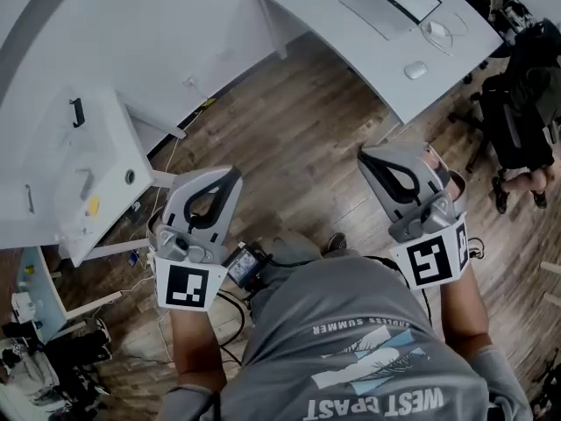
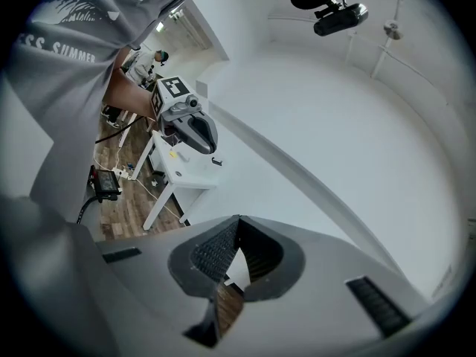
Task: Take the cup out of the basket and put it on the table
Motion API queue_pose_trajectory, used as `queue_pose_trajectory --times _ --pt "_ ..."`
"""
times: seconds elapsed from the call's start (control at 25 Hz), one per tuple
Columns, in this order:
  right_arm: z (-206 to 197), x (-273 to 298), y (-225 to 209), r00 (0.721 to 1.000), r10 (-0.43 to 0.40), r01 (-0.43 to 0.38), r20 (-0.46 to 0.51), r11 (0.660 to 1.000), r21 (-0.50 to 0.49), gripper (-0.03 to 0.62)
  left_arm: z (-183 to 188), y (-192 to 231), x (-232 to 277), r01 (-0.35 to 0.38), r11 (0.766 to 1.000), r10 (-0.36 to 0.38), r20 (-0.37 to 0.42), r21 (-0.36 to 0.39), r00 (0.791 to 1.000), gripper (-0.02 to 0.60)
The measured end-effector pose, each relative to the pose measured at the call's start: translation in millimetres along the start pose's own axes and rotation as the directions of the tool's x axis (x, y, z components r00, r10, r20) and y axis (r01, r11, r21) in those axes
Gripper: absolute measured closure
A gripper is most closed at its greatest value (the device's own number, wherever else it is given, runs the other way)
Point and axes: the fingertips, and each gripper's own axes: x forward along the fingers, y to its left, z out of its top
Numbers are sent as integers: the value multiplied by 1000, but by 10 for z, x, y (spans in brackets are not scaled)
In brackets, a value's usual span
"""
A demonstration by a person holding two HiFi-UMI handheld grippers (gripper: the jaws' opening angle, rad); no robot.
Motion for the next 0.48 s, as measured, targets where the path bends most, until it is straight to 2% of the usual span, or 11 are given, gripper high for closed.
queue_pose_trajectory --times 0.2,0.32,0.48 --pt "-2 418 -156 998 51 -50 43 999 -23 583 -218 313 78 -56 998 56 -27 -1 998 555" --pt "14 686 -248 997 71 -70 30 997 -34 583 -417 537 147 -83 997 83 -34 -2 996 555" --pt "146 1011 -475 995 93 -88 48 993 -84 583 -607 870 193 -134 990 133 -14 -43 991 555"
